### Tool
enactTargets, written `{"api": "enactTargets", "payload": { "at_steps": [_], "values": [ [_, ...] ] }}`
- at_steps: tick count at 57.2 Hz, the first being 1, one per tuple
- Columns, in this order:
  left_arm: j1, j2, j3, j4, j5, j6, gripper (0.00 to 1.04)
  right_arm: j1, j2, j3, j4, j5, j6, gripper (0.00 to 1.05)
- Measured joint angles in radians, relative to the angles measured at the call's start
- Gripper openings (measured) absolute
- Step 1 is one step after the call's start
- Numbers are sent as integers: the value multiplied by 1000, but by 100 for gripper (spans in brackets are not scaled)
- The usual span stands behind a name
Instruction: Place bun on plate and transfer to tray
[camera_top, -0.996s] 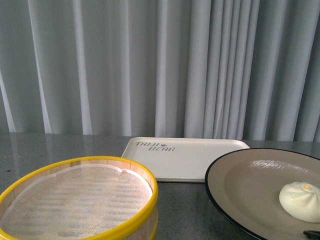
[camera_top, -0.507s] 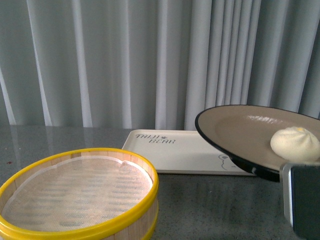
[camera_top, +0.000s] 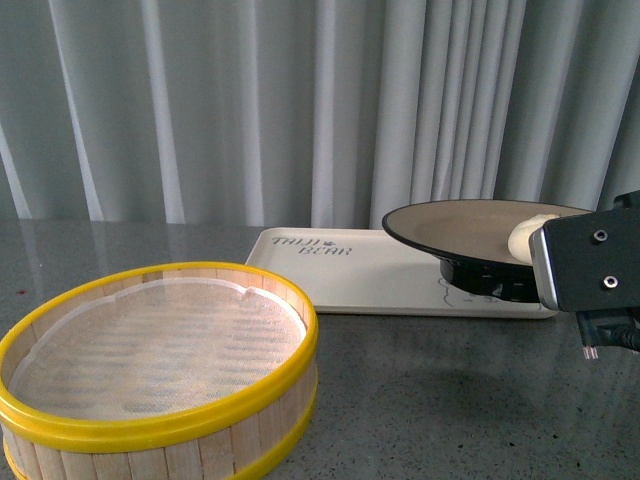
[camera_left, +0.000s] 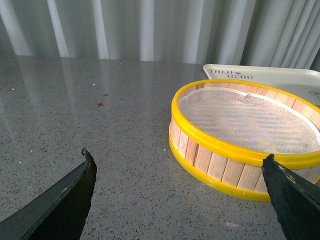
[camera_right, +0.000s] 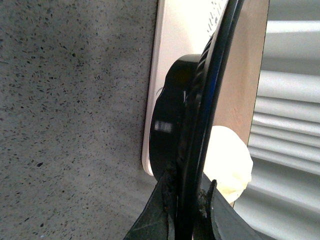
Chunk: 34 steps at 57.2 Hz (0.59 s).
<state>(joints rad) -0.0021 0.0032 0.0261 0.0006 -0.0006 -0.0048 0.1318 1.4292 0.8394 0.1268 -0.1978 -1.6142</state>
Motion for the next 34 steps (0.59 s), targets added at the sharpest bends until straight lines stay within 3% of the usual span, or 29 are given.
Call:
{"api": "enactTargets", "payload": {
  "at_steps": [34],
  "values": [
    [0, 0, 0, 0, 0, 0, 98, -21, 399, 362, 0, -77, -120, 3]
  ]
}}
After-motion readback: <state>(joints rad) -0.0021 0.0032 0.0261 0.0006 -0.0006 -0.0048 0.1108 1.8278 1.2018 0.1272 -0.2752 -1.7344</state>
